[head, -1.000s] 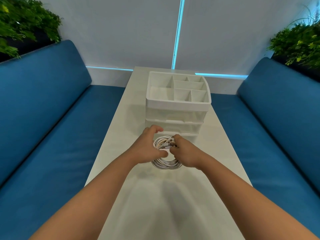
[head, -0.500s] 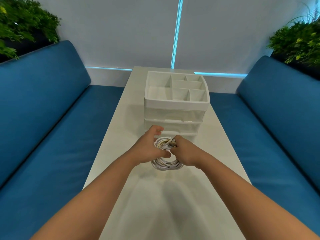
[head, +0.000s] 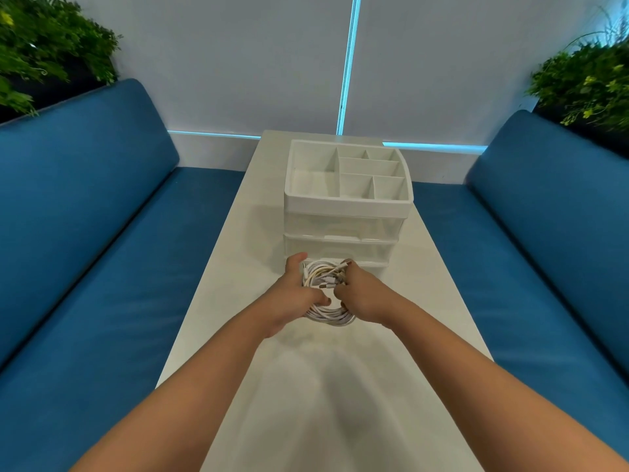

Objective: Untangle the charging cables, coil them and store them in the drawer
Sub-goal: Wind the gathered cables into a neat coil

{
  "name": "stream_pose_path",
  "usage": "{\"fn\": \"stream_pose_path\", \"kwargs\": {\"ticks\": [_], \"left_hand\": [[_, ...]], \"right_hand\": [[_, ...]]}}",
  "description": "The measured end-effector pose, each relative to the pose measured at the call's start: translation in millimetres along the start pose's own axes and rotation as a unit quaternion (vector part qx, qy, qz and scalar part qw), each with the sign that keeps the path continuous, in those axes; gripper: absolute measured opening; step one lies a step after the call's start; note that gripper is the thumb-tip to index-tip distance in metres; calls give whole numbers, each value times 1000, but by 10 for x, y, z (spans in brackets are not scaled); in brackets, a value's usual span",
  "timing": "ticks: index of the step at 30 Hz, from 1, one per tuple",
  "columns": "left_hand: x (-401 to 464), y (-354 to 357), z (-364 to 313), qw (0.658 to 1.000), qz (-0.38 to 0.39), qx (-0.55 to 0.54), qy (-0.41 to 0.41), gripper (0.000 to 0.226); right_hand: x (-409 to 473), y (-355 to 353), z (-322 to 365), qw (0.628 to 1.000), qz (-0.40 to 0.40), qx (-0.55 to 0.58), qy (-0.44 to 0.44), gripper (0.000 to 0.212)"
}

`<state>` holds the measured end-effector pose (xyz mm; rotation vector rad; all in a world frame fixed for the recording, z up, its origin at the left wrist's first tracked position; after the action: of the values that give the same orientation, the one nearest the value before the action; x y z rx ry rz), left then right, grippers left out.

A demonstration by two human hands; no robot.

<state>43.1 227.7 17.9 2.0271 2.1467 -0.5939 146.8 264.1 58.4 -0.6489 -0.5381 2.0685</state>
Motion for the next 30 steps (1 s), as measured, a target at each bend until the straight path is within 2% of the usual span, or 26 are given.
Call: {"fn": "stream_pose_path", "kwargs": {"ticks": [4, 7, 9, 12, 15, 18, 21, 23, 28, 30], "left_hand": [[-7, 28, -80, 999, 24, 6, 35, 65], [-3, -9, -121, 998, 12, 7, 56, 59], [2, -23, -119, 998, 9, 22, 61, 57], [-9, -18, -142, 995, 19, 53, 84, 50], [-50, 21, -183, 991, 36, 81, 104, 40], [-111, 68, -254, 990, 36, 86, 107, 31], [-127, 70, -264, 992, 18, 79, 101, 44], [-134, 47, -293, 989, -7, 83, 123, 43], [-104, 7, -335, 983, -34, 85, 158, 43], [-102, 9, -357, 980, -30, 102, 166, 45]], "right_hand": [[12, -53, 103, 999, 17, -25, -20, 28], [43, -45, 110, 999, 28, 38, -13, 33], [56, -48, 108, 997, 21, 80, -5, 49], [64, -111, 86, 994, -37, 102, -9, 75], [72, -179, 105, 991, -94, 85, -49, 63], [98, -163, 95, 992, -84, 65, -70, 53], [129, -151, 47, 995, -68, 45, -57, 51], [147, -169, 28, 995, -72, 41, -54, 49], [127, -305, 81, 987, -136, 39, -78, 34], [100, -338, 120, 983, -156, 30, -90, 34]]}}
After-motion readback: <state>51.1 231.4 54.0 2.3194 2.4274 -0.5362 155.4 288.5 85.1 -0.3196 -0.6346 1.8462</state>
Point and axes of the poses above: each hand's wrist, its own x-axis towards the middle knuckle, its own y-axis out of the palm, z = x × y, the point moved 10 cm from there along x, towards the middle knuckle, and after that the axes turned 7 degrees about x, right-handed, at the moved point
